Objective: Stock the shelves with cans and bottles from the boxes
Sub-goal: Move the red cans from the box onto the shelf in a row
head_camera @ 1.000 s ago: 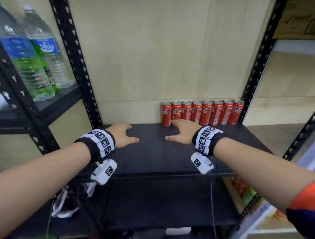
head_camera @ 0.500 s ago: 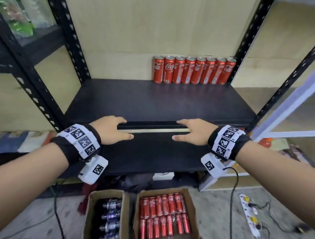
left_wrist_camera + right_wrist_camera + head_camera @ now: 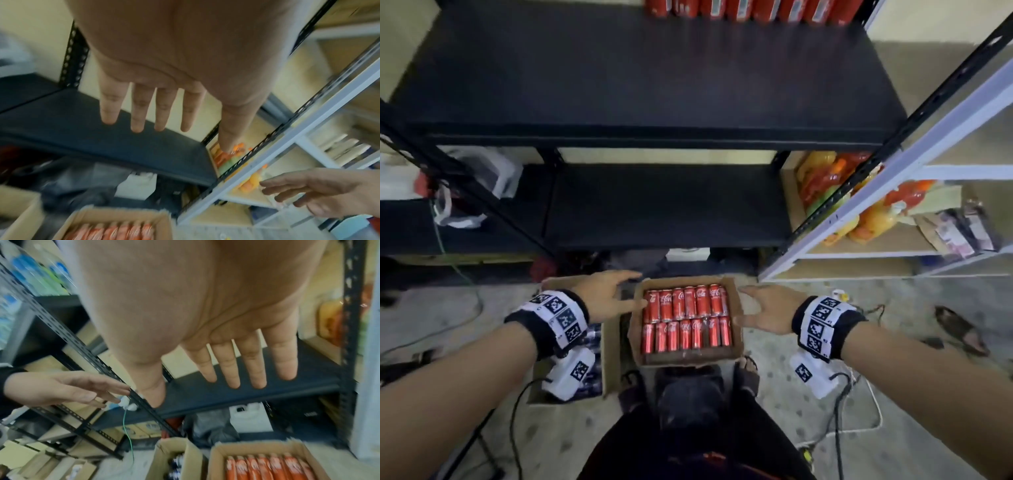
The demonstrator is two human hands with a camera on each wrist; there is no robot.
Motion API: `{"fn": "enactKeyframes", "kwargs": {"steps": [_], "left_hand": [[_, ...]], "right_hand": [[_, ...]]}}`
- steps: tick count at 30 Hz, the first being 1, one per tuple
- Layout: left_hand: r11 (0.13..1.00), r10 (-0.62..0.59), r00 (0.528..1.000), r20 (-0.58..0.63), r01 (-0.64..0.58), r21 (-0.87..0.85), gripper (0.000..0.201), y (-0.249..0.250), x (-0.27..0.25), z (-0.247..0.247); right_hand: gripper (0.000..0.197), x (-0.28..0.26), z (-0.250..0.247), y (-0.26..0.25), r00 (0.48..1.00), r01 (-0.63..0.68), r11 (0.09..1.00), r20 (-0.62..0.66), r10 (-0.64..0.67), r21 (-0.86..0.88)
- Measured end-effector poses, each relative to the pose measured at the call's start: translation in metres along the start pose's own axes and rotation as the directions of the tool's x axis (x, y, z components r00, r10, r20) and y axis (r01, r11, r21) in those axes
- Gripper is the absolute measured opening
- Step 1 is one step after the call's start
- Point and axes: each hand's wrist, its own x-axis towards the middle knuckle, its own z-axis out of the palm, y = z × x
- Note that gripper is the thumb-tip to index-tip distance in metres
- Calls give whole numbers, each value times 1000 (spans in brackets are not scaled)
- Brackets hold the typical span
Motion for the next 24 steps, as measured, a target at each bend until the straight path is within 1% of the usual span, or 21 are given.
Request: {"fn": "enactKeyframes", "kwargs": {"steps": [2,4,6,8,10,11,13,15,17,18,19,20,21,23,24], "left_hand": [[997,-73,994,81,72,15,75,-11,15,37],[987,-163,969,186,163,16,77,-20,29,73],[970,-240,939,245,240,30,75,-29,41,106],[954,-298,908,293,291,69,72,-39,52,137],[938,-348,878,329,326,121,61,-53,62,164],[929,-371,866,335,344,139,55,-61,69,179],[911,-411,840,355,367,188,48,-75,83,203],[904,-421,823,381,349,245,46,-88,96,223],[913,-400,825,400,317,258,42,-96,110,239],[918,-390,829,401,315,241,37,-100,119,246],[922,-382,833,400,313,230,26,-104,127,254],[922,-381,836,395,313,225,24,-106,136,261],[925,-375,836,401,307,225,23,-111,146,268],[923,-381,838,391,318,219,33,-123,166,286],[918,-394,833,389,332,218,34,-130,175,294]], "right_hand": [[84,11,30,14,998,-33,999,63,31,28],[90,26,61,27,991,-55,997,127,47,61],[94,41,90,41,983,-70,994,174,55,81],[86,54,114,52,979,-100,990,189,79,102],[74,68,134,62,975,-116,986,203,90,118],[72,76,143,67,971,-124,985,219,95,124],[73,92,161,80,965,-136,984,241,105,114],[75,109,177,92,961,-147,984,252,118,99],[74,126,193,103,950,-174,981,276,145,84],[71,135,199,108,943,-193,978,289,163,79],[68,143,206,114,936,-215,973,301,182,81],[64,152,213,120,929,-239,967,308,203,86],[62,162,220,126,922,-265,960,316,224,91],[63,181,234,134,911,-310,945,317,263,106],[63,192,242,138,907,-329,937,315,280,114]]}}
